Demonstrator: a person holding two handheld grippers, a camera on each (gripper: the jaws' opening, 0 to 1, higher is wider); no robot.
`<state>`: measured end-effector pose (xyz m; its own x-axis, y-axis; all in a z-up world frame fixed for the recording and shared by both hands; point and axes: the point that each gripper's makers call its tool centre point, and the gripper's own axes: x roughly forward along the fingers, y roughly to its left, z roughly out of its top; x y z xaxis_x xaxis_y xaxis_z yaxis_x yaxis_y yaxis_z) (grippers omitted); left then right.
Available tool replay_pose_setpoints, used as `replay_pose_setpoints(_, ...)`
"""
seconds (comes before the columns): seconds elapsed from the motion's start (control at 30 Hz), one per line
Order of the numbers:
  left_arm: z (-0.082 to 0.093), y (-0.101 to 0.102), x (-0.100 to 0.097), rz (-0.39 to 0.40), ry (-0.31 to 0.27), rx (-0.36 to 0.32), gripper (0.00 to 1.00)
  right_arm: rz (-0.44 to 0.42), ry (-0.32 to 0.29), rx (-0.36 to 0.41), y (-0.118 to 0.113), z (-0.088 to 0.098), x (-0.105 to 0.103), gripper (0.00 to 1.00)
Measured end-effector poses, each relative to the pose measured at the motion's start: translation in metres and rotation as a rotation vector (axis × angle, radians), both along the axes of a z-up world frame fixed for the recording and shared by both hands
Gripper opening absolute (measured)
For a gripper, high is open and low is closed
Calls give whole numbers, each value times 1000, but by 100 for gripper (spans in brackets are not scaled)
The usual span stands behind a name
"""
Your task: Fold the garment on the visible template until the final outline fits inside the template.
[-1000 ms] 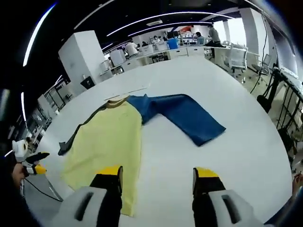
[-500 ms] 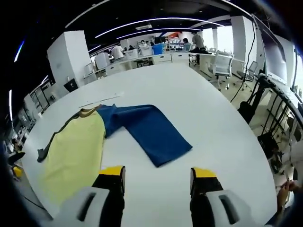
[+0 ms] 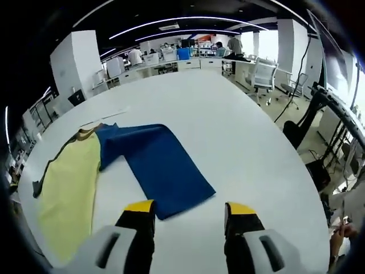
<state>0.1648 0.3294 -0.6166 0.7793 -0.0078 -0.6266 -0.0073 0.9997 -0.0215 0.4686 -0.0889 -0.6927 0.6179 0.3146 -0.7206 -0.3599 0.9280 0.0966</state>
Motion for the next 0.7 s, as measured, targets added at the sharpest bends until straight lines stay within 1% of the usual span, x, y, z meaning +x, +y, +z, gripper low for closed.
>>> replay_pose_setpoints(0.07, 0, 3, 1, 7, -5, 4, 95, -4, 0, 12, 0, -3, 7, 42)
replay_pose_setpoints(0.17, 1, 3, 2, 8, -9, 0, 94, -13, -8, -8, -6, -8, 17, 37)
replay_pose_setpoints(0.23, 0, 4, 2, 7, -5, 6, 94, -20, -14, -5, -8, -10, 23, 34)
replay_pose_setpoints(0.47, -3, 7, -1, 13, 10, 10, 92, -32, 0, -20, -11, -16, 21, 23)
replay_pose_setpoints(0.57, -3, 6, -2, 12, 7, 7, 91, -34, -4, -28, -12, -18, 21, 17)
replay_pose_setpoints(0.63, -2, 7, -2, 10, 6, 15, 91, -34, 9, -31, -12, -23, 21, 15)
replay_pose_setpoints(0.7, -1, 7, -3, 11, 8, 20, 90, -40, 7, -28, -12, -22, 21, 12)
